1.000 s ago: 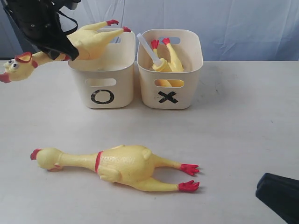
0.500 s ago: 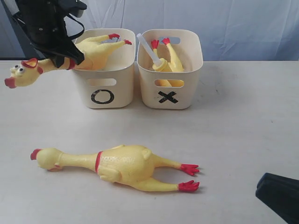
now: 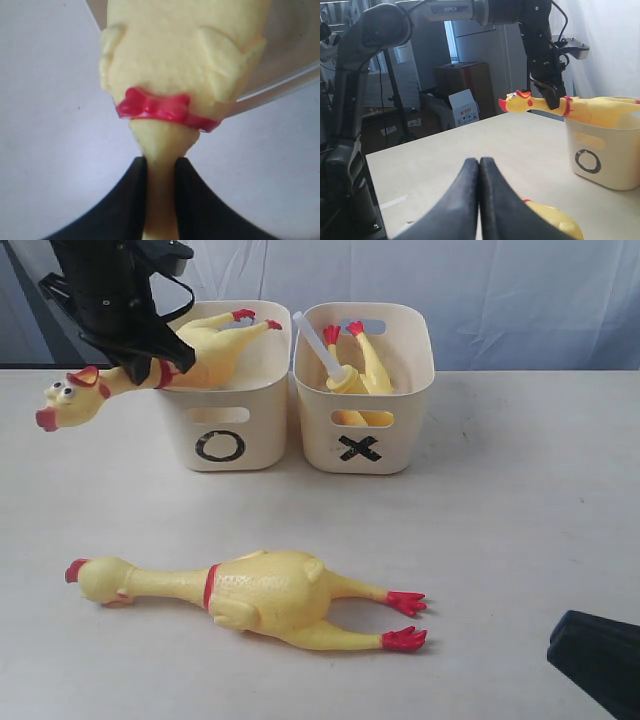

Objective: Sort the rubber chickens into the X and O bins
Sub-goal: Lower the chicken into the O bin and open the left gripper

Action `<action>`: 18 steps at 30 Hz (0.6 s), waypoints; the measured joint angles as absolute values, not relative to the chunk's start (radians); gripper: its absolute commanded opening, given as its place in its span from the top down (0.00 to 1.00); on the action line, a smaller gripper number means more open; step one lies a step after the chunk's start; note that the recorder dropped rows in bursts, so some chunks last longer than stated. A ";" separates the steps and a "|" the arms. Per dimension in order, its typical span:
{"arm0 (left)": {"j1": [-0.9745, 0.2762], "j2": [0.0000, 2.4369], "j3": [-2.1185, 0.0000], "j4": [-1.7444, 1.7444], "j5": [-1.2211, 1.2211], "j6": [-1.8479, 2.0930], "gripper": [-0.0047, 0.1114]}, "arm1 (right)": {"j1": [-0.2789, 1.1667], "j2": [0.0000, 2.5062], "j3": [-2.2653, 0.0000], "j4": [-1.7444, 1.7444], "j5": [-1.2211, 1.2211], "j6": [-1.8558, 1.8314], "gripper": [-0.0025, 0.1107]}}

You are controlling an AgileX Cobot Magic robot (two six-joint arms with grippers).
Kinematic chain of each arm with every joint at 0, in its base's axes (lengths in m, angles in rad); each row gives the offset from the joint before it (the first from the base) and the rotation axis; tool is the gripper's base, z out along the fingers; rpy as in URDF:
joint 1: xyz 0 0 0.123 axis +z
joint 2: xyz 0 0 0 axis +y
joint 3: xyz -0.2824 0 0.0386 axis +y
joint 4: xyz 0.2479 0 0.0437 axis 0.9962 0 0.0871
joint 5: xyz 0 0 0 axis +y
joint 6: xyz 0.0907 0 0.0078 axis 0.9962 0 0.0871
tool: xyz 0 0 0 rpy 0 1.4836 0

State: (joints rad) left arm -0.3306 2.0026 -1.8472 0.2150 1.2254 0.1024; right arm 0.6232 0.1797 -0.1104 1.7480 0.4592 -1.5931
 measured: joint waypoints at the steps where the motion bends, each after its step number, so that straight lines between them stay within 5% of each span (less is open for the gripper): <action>1: -0.331 2.005 -1.852 0.215 1.228 0.102 0.96 | 0.623 0.180 -0.110 1.748 0.459 -1.593 0.99; 8: -0.331 2.011 -1.877 0.207 1.235 0.102 0.94 | 0.623 0.180 -0.110 1.748 0.459 -1.593 0.99; 18: -0.331 2.011 -1.887 0.196 1.233 0.098 0.67 | 0.623 0.180 -0.110 1.748 0.461 -1.593 0.99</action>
